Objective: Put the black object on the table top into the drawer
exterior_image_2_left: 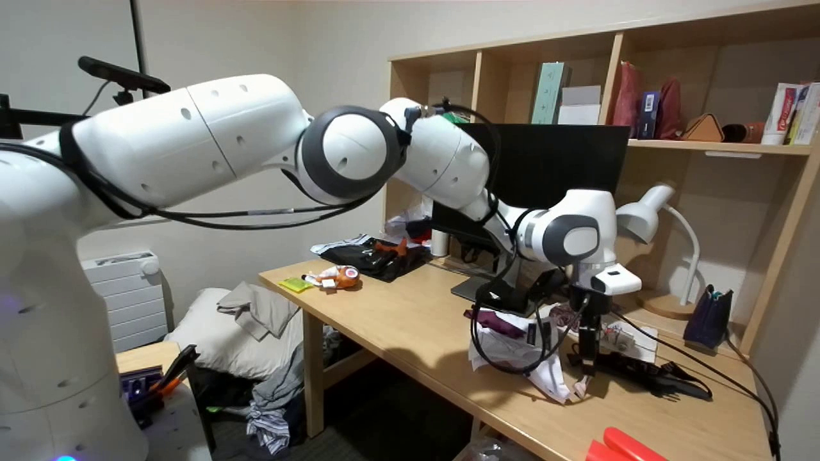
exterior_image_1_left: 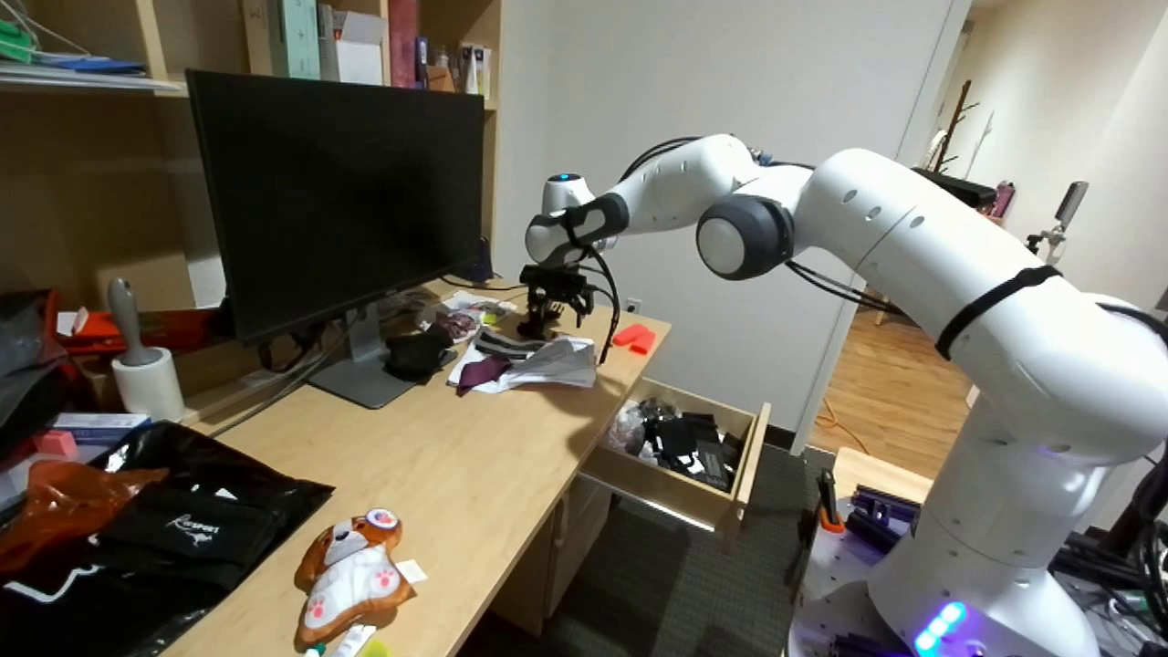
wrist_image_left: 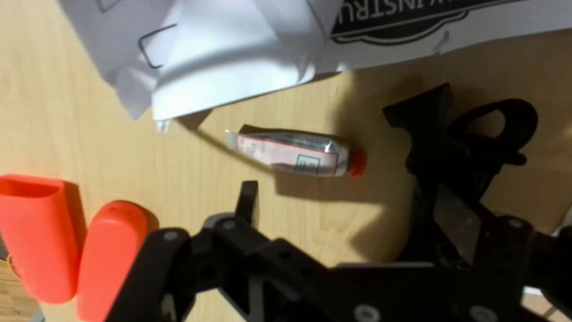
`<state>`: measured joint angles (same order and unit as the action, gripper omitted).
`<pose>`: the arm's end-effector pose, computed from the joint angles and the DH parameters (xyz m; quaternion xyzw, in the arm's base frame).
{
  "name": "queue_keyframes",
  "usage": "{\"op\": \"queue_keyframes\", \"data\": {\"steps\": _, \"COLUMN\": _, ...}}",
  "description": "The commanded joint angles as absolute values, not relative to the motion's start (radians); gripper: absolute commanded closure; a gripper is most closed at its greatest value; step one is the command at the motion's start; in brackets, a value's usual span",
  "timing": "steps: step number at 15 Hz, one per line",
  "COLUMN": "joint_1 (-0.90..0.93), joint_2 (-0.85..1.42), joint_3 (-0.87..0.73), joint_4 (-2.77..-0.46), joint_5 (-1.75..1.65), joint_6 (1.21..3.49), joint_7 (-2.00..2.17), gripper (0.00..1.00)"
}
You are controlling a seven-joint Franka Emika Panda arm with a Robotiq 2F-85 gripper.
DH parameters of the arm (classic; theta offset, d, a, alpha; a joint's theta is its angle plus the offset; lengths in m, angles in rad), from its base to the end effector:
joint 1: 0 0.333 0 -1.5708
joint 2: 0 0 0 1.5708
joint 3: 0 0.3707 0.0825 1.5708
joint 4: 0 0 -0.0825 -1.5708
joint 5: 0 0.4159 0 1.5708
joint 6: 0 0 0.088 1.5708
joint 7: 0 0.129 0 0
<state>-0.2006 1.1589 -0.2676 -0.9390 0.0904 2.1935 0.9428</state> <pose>0.8230 -0.3027 0.1638 0.7956 -0.5973 0.0803 0.0620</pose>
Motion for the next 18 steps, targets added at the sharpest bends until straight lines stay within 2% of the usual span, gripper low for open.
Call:
{"op": "queue_keyframes", "data": {"steps": 1, "joint_1": -0.212, "joint_2": 1.303, "joint_3": -0.279, "joint_4": -0.781, "joint_5": 0.069, "joint_6": 2.247, "joint_7": 1.046, "gripper": 0.00}}
{"op": "queue_keyframes", "data": {"steps": 10, "joint_1": -0.202, "joint_2": 1.264, "joint_3": -0.299, "joint_4": -0.777, "joint_5": 0.078, "joint_6": 2.194, "joint_7": 1.052, "gripper": 0.00}}
{"op": "queue_keyframes", "data": {"steps": 18, "joint_1": -0.214, "joint_2": 1.300, "joint_3": -0.257, "joint_4": -0.701, "joint_5": 0.106, "joint_6": 2.308, "joint_7": 1.026, "gripper": 0.00}}
